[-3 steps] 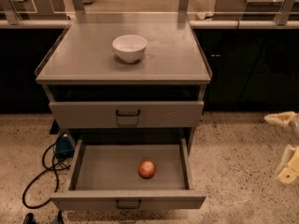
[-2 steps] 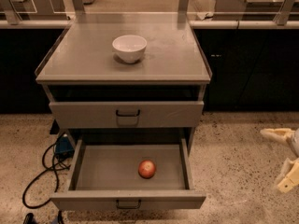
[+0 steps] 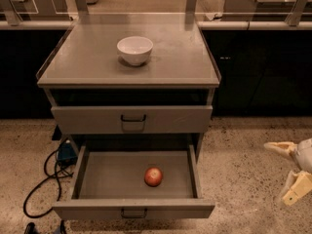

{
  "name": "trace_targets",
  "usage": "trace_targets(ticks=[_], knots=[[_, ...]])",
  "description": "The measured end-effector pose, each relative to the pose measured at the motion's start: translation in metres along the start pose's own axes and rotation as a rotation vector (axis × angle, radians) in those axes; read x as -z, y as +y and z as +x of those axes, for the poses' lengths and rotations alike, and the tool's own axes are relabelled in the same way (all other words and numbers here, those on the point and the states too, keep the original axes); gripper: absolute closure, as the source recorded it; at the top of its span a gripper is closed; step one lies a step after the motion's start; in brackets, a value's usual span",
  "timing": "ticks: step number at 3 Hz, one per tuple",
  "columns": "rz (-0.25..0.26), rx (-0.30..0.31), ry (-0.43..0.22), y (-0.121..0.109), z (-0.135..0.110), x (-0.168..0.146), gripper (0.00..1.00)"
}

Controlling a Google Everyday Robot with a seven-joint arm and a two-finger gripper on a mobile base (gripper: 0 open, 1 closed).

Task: Pick apple from middle drawer and place on counter

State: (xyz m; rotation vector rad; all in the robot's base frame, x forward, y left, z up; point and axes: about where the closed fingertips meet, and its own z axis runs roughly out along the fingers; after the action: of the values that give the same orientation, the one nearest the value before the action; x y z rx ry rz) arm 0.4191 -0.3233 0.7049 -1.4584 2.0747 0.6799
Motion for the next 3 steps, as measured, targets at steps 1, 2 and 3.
trace_targets(ticks=[1,2,3], knots=[[0.014,0.014,-0.142,-0.006,-0.007,-0.011,0.0],[-0.019,0.104,-0.443,-0.033,-0.062,-0.026,0.0],[0.009,0.145,-0.643,-0.054,-0.125,-0.019,0.0]])
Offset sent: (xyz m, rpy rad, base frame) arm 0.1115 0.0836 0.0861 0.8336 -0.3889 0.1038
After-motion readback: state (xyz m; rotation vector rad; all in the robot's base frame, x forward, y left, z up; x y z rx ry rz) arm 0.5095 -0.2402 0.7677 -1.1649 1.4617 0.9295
